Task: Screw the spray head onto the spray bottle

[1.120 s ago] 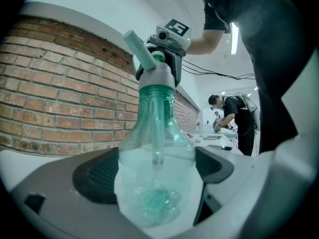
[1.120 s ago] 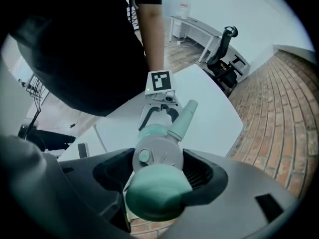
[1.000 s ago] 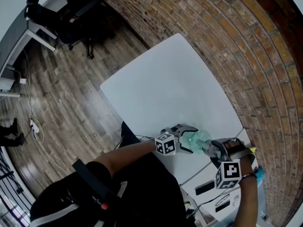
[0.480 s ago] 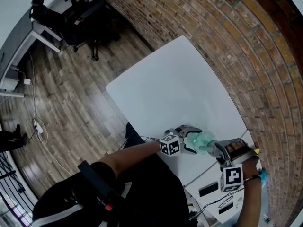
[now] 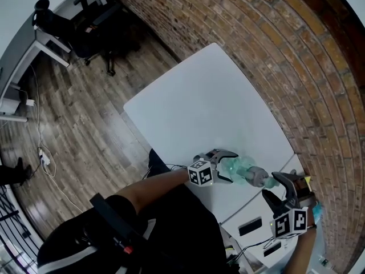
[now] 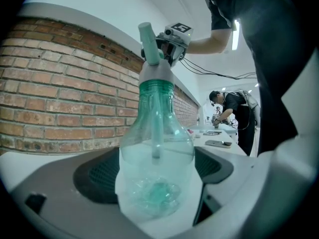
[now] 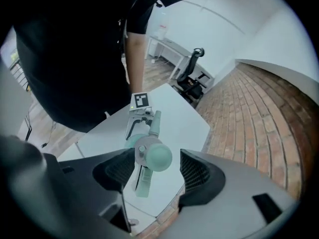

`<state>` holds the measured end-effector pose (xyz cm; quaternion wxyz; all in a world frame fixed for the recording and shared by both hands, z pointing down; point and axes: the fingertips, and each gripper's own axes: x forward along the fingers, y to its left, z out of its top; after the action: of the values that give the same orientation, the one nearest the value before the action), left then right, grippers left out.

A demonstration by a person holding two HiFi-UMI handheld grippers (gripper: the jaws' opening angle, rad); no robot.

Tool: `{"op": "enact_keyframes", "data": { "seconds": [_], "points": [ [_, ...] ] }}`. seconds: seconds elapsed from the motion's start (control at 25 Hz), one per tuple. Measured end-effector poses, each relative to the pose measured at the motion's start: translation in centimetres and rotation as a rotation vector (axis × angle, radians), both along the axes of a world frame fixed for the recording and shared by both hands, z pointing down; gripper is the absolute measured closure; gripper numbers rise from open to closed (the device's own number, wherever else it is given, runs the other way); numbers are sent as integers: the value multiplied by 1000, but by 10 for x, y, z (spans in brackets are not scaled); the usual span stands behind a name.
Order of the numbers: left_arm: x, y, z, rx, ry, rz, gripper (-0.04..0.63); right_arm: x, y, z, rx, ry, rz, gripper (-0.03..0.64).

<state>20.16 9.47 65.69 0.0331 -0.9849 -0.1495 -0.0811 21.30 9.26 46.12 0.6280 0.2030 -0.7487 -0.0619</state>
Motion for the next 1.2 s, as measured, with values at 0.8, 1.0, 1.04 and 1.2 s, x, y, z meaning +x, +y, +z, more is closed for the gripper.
{"op": "enact_keyframes", "data": {
  "seconds": [0.8,1.0,1.04,1.2],
  "points": [
    [-74,-33,-106,-73,146,-143,129,46,49,-70,849,-835,1070,346],
    [-92,-47,-158,-179,215,-292,178,33,89,-51,927,-917,1204,564],
    [-96,-48,-166,-173,213,-314,240,29,94,-50,939,-940,1215,585],
    [-106,-42,-196,-154,210,-366,594,20,106,-50,982,-986,1225,609]
  ]
}}
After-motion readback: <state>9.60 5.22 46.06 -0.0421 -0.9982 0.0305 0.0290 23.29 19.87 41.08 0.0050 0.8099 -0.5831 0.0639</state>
